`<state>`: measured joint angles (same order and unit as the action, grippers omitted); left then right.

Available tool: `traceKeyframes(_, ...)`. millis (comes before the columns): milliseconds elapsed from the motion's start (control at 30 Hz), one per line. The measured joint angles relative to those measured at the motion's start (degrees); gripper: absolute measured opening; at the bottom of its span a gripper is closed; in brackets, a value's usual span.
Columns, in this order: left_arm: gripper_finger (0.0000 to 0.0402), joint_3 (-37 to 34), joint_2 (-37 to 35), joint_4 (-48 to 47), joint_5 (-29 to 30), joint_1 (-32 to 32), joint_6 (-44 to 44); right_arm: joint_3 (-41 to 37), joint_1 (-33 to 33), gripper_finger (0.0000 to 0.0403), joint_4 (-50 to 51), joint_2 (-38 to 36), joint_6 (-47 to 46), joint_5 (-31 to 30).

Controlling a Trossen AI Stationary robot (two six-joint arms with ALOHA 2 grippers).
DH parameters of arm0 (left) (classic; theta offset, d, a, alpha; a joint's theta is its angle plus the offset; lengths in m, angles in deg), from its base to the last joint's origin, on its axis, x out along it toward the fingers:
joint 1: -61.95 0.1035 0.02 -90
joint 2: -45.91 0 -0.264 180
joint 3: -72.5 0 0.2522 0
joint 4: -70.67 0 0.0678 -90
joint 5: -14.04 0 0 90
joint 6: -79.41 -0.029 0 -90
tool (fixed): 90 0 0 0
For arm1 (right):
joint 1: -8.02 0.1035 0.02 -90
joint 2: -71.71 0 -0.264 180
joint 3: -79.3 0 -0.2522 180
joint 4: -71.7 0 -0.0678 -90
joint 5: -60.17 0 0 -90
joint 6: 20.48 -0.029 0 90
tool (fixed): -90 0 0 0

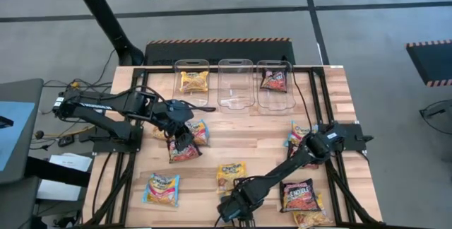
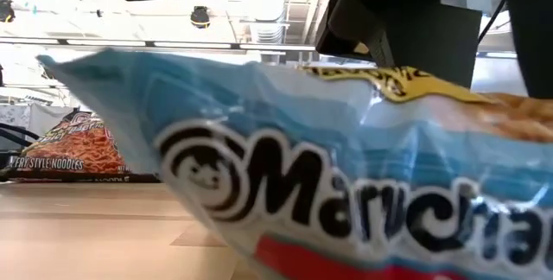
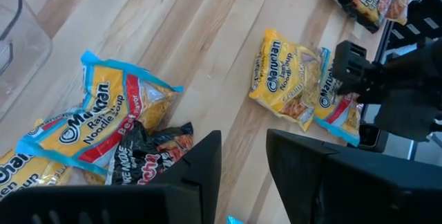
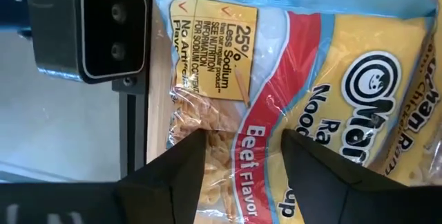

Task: Sort Maruchan noodles
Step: Put the blue noodle pack into the center transparent bin

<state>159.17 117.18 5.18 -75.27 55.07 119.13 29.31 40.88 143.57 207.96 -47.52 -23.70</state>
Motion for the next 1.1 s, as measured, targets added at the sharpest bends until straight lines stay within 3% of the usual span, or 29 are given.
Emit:
traceKeyframes(400,0.0102,0.0,0.0,-0.1,0.0,0.0,0.0,-0.2,0.0,0.0014,-1.0,0.1,-0.4,1.8)
traceKeyframes(700,0.0102,0.0,0.0,-0.3,0.0,0.0,0.0,6.2,0.2,0.0004,2.4,0.6,1.8,2.5)
traceKeyframes(1100,0.0102,0.0,0.0,-0.3,-0.2,0.0,2.0,14.6,1.1,0.0003,13.2,0.5,2.2,-1.4)
